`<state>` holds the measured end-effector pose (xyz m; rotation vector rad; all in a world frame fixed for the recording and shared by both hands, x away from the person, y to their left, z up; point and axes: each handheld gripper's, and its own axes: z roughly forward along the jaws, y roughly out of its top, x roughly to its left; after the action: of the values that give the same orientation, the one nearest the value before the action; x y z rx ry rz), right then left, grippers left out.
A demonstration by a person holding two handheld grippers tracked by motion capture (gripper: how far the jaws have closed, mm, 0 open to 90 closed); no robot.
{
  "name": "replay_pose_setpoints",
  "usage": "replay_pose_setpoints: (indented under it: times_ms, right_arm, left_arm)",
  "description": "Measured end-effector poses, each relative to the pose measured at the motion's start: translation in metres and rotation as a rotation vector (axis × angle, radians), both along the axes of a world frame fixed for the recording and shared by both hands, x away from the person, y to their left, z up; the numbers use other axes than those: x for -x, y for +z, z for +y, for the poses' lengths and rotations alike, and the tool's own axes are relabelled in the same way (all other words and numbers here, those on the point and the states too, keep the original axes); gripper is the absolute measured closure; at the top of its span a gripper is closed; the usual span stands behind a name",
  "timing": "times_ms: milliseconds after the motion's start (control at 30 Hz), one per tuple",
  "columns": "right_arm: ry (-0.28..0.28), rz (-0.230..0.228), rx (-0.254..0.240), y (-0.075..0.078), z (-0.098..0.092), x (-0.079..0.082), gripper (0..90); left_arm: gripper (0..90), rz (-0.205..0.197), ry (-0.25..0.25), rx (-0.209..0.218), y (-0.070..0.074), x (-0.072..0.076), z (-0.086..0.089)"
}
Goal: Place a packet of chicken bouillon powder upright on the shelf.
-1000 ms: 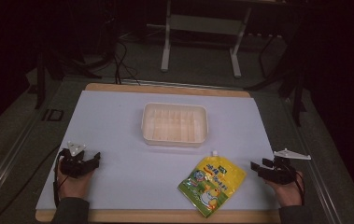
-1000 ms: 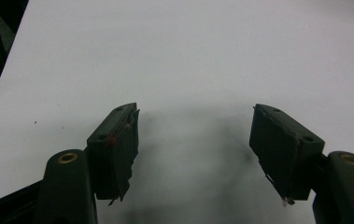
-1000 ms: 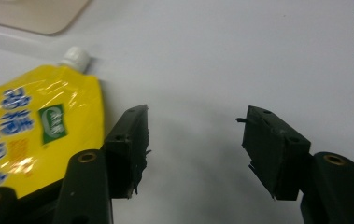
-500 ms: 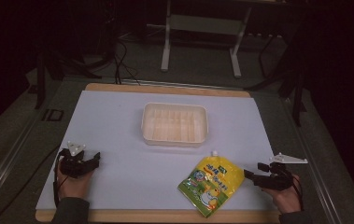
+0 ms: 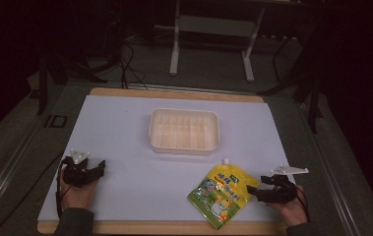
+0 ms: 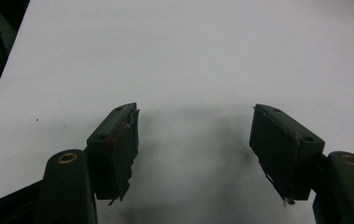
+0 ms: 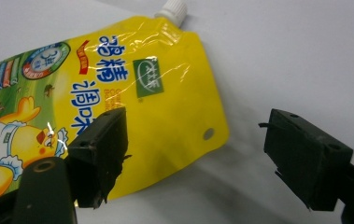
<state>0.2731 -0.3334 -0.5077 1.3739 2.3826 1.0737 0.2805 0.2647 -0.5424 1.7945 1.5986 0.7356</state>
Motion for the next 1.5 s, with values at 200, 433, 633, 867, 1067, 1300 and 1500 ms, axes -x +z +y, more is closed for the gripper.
replay_pose_setpoints:
  times_ms: [200,433,633,867,1067,1300,1500]
  right_arm:
    - [0.023,0.015,0.008,-0.006,0.006,-0.001,21.3]
    - [0.058,0.045,0.003,-0.011,0.015,-0.002,22.2]
    - [0.11,0.08,-0.024,-0.015,0.028,-0.005,24.3]
    - [0.139,0.107,-0.085,-0.015,0.035,-0.01,24.9]
    - [0.158,0.15,-0.117,-0.017,0.038,-0.015,31.0]
    - [0.129,0.154,-0.058,-0.015,0.041,-0.021,62.1]
    - [0.108,0.133,-0.04,-0.013,0.04,-0.023,86.0]
  left_arm:
    - [32.3,0.001,0.0,0.0,0.0,0.0,0.0]
    - [32.3,0.002,0.0,0.001,0.0,0.0,0.0]
    - [32.3,0.002,0.0,-0.001,0.0,0.0,0.0]
    - [32.3,0.002,0.0,0.0,0.0,0.0,0.0]
    - [32.3,0.005,0.0,-0.002,0.0,0.0,0.0]
    - [32.3,0.004,0.0,0.0,0.0,0.0,0.0]
    - [32.3,0.005,-0.002,0.003,0.0,0.0,0.0]
